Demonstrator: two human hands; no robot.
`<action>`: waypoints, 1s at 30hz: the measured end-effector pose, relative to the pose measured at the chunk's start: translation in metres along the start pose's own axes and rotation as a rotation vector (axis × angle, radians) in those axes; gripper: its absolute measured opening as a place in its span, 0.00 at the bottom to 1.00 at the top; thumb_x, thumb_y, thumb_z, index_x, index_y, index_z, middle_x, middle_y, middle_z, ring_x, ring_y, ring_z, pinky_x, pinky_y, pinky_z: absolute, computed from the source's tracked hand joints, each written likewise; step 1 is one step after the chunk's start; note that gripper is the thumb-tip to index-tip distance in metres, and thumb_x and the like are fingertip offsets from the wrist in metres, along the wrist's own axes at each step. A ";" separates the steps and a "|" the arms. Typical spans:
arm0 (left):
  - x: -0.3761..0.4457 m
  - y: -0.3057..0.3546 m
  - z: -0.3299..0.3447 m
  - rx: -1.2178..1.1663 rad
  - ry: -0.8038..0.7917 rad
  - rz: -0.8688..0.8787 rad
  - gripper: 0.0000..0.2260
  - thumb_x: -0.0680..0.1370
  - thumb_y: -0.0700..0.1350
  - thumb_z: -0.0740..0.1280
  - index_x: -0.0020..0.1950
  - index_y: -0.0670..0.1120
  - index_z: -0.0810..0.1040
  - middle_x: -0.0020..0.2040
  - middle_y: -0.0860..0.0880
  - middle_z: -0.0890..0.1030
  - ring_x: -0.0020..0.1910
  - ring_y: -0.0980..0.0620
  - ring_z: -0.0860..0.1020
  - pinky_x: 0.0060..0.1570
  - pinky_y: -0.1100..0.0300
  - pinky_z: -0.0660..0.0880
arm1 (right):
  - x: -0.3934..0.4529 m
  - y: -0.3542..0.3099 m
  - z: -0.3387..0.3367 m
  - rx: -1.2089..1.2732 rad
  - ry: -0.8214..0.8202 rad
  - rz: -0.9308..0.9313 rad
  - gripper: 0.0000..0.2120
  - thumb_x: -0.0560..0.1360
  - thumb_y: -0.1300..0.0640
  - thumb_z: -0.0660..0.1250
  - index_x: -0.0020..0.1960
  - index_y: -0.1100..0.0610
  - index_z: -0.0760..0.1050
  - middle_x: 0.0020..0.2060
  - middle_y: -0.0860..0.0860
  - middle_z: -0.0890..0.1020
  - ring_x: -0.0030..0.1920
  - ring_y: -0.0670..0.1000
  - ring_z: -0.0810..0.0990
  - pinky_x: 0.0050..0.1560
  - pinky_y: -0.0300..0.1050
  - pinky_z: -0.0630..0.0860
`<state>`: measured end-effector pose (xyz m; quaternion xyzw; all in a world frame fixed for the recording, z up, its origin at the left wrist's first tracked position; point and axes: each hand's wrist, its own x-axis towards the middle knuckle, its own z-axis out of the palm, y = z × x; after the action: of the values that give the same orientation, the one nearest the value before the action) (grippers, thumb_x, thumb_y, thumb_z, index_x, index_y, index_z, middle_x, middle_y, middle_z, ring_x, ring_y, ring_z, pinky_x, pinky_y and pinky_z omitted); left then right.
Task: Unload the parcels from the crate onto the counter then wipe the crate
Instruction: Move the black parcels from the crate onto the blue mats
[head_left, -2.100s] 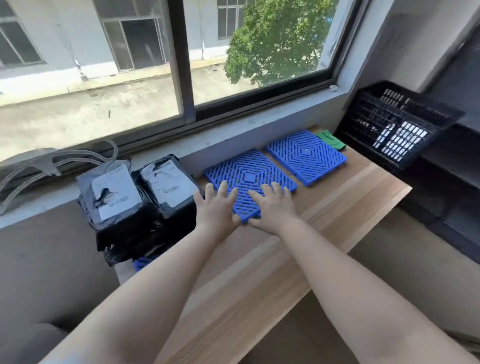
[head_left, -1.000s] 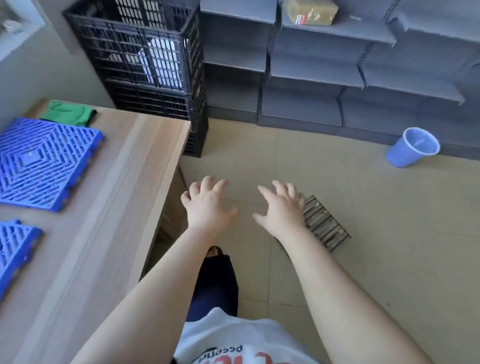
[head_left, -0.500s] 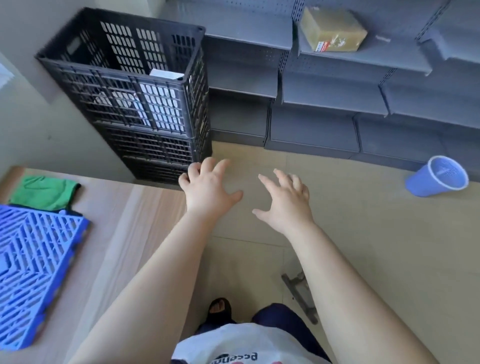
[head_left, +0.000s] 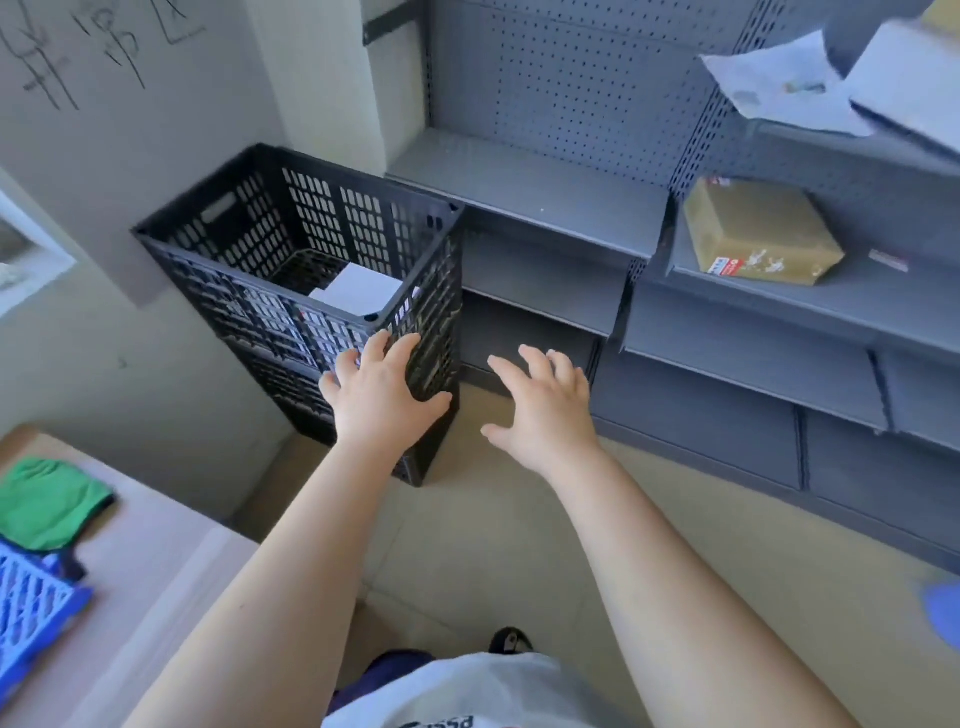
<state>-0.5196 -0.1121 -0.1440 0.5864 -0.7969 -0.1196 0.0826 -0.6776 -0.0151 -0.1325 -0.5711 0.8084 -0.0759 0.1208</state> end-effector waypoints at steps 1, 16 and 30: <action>0.013 0.001 -0.002 -0.008 0.016 -0.040 0.35 0.69 0.66 0.70 0.74 0.61 0.64 0.75 0.52 0.64 0.71 0.39 0.60 0.70 0.38 0.57 | 0.018 0.001 -0.005 0.010 -0.008 -0.039 0.36 0.73 0.43 0.70 0.77 0.43 0.59 0.77 0.52 0.58 0.75 0.59 0.52 0.75 0.62 0.53; 0.216 -0.030 0.005 0.073 -0.023 -0.287 0.34 0.74 0.64 0.64 0.77 0.59 0.58 0.80 0.48 0.54 0.77 0.36 0.52 0.73 0.35 0.48 | 0.278 -0.090 0.001 -0.063 -0.171 -0.422 0.35 0.75 0.48 0.69 0.78 0.45 0.57 0.76 0.52 0.60 0.74 0.57 0.56 0.72 0.56 0.57; 0.359 -0.111 0.049 0.065 -0.189 -0.640 0.30 0.76 0.63 0.64 0.75 0.56 0.61 0.76 0.47 0.60 0.75 0.37 0.54 0.72 0.32 0.48 | 0.487 -0.146 0.054 -0.206 -0.452 -0.628 0.35 0.77 0.52 0.68 0.79 0.46 0.55 0.77 0.53 0.56 0.76 0.58 0.52 0.73 0.56 0.55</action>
<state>-0.5389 -0.4818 -0.2262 0.7956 -0.5798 -0.1678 -0.0523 -0.6855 -0.5220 -0.1992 -0.8020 0.5509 0.0997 0.2084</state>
